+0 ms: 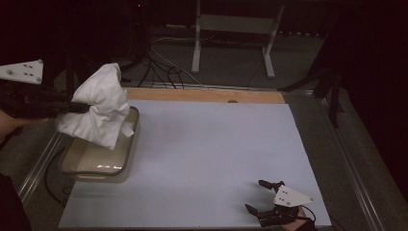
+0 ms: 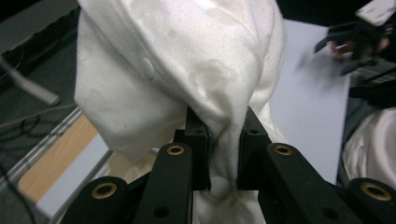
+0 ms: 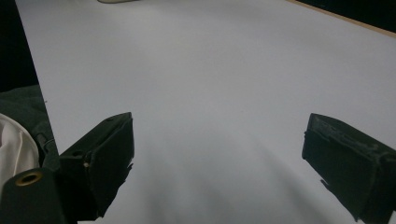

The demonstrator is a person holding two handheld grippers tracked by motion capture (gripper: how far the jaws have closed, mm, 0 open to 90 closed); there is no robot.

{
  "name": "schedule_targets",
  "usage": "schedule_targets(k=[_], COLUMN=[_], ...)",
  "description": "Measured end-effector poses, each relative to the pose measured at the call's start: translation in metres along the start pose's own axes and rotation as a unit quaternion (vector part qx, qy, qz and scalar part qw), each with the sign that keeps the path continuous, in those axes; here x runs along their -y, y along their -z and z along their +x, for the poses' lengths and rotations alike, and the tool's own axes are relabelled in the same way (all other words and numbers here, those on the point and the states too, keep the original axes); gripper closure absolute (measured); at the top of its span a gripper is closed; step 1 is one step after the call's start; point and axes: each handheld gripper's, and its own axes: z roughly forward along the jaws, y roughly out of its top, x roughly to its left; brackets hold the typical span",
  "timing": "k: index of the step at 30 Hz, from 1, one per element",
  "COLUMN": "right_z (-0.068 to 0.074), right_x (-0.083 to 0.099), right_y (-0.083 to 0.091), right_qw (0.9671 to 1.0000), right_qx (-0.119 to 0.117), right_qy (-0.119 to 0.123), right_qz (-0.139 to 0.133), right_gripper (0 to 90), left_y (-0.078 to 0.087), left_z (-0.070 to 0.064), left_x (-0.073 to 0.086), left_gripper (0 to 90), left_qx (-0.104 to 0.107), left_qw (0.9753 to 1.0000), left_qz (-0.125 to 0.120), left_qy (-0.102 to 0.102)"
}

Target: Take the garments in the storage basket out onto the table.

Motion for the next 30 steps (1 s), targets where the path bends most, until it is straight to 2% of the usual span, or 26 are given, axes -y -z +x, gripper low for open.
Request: schedule_targets(k=[7, 15, 22, 26, 28, 29, 30], right_z=[0.0, 0.001, 0.001, 0.0, 0.0, 0.0, 0.0], right_x=[0.0, 0.0, 0.0, 0.001, 0.0, 0.0, 0.0], right_y=[0.0, -0.001, 0.0, 0.0, 0.0, 0.001, 0.001], right_qw=[1.0, 1.0, 1.0, 1.0, 1.0, 1.0, 1.0], right_qx=[-0.001, -0.002, -0.001, -0.003, -0.003, -0.001, -0.001], right_qy=[0.0, -0.001, -0.001, 0.0, -0.002, -0.001, -0.002], right_qz=[0.0, 0.002, 0.002, 0.003, 0.0, 0.0, -0.002], right_gripper=[9.2, 9.2, 9.2, 9.2, 9.2, 9.2, 9.2], left_y=[-0.001, -0.014, -0.038, -0.051, -0.051, -0.062, -0.065], left_z=[-0.005, -0.01, -0.018, -0.022, -0.022, -0.025, -0.026], left_x=[-0.021, -0.04, -0.063, -0.072, -0.072, -0.079, -0.081], left_gripper=[79.6, 79.6, 79.6, 79.6, 79.6, 79.6, 79.5], left_qx=[0.009, 0.021, 0.047, 0.061, 0.061, 0.067, 0.068], left_qw=[0.9998, 0.9992, 0.9971, 0.9955, 0.9955, 0.9947, 0.9946], left_qz=[0.001, 0.006, 0.003, 0.005, 0.005, 0.011, 0.01], left_qy=[-0.017, -0.034, -0.06, -0.072, -0.072, -0.078, -0.078])
